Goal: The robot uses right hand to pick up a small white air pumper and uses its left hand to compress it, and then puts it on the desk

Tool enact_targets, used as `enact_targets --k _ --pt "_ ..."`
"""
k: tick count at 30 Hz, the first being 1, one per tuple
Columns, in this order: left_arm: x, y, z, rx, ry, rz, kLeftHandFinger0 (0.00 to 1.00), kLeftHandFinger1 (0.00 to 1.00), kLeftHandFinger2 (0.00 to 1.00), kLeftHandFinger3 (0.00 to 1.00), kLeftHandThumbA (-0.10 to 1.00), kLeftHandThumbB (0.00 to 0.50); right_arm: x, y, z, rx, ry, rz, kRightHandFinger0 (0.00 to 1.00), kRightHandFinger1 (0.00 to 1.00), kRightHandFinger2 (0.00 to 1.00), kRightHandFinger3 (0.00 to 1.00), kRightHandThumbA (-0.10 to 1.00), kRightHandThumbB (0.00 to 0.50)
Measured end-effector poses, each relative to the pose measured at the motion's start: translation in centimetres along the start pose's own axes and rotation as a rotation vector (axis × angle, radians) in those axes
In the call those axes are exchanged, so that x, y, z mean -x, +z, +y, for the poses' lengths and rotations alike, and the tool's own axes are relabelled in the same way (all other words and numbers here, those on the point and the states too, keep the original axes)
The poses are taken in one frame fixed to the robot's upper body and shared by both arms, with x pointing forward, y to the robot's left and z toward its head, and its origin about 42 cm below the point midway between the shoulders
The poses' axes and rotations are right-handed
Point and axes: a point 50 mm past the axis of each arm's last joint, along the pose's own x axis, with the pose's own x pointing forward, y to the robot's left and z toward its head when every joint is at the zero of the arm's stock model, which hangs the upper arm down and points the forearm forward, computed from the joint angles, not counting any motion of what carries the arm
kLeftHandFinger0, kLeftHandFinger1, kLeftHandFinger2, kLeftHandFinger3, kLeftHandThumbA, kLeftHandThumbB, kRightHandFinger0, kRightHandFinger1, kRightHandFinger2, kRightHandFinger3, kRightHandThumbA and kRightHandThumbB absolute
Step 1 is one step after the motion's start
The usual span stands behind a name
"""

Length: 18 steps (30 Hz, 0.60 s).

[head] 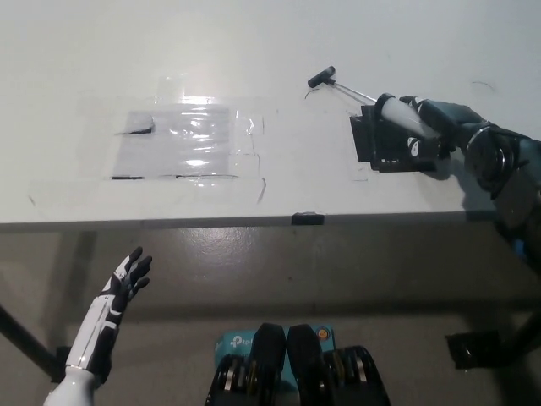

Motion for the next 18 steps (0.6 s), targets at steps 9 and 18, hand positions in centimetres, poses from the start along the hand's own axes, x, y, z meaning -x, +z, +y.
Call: enact_targets --k 9,18 --pt "0.1 0.0 0.0 0.011 0.002 0.001 1.00 1.00 1.00 1.00 1.00 0.068 0.1 0.8 0.3 -0.016 -0.031 -0.067 0.07 0.63 0.92 0.96 -0.10 0.132" --pt "0.1 0.0 0.2 0.022 0.004 -0.002 1.00 1.00 1.00 1.00 1.00 0.059 0.4 2.5 0.9 -0.040 -0.070 -0.180 0.08 0.61 0.90 0.99 -0.10 0.113"
